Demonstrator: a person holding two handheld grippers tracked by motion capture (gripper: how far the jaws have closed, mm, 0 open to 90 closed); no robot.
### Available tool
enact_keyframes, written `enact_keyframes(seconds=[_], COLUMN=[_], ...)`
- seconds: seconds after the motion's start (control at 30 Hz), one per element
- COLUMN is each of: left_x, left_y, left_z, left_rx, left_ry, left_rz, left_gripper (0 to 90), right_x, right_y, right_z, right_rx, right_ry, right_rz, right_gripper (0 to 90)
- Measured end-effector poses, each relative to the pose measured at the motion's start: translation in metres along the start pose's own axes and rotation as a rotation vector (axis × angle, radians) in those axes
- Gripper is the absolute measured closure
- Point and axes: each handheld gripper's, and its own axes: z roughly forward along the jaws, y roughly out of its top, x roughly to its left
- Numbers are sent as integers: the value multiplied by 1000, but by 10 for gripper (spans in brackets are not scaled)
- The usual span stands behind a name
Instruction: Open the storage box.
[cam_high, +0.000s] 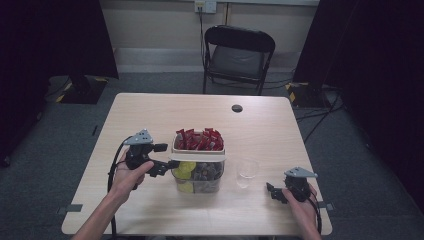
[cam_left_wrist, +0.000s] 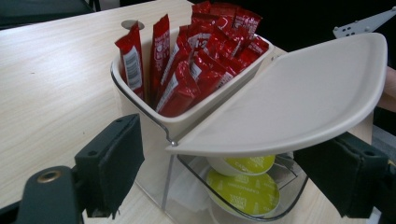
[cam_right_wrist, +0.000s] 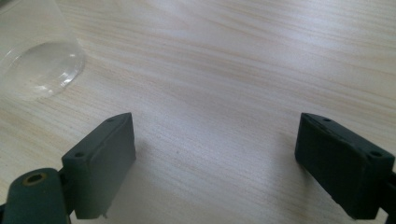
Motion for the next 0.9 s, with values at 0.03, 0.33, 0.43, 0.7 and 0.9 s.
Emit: enact_keyframes(seconds=[0.03,0.33,0.43,0.7,0.9], left_x=[0,3,3,6,12], left_y=[1,5,8,15,15], left_z=[0,1,1,3,7], left_rx=[-4,-42,-44,-43,-45], left_ry=[3,13,15,17,20], left_rz=[-1,-43,-39,-36,-50], left_gripper=[158,156,157,155,156], right_x=[0,0,0,0,0], right_y=[0,0,0,0,0], right_z=[0,0,0,0,0], right_rx=[0,0,0,0,0], right_ry=[0,0,0,0,0], right_rz=[0,1,0,0,0], right_gripper=[117,117,117,117,117])
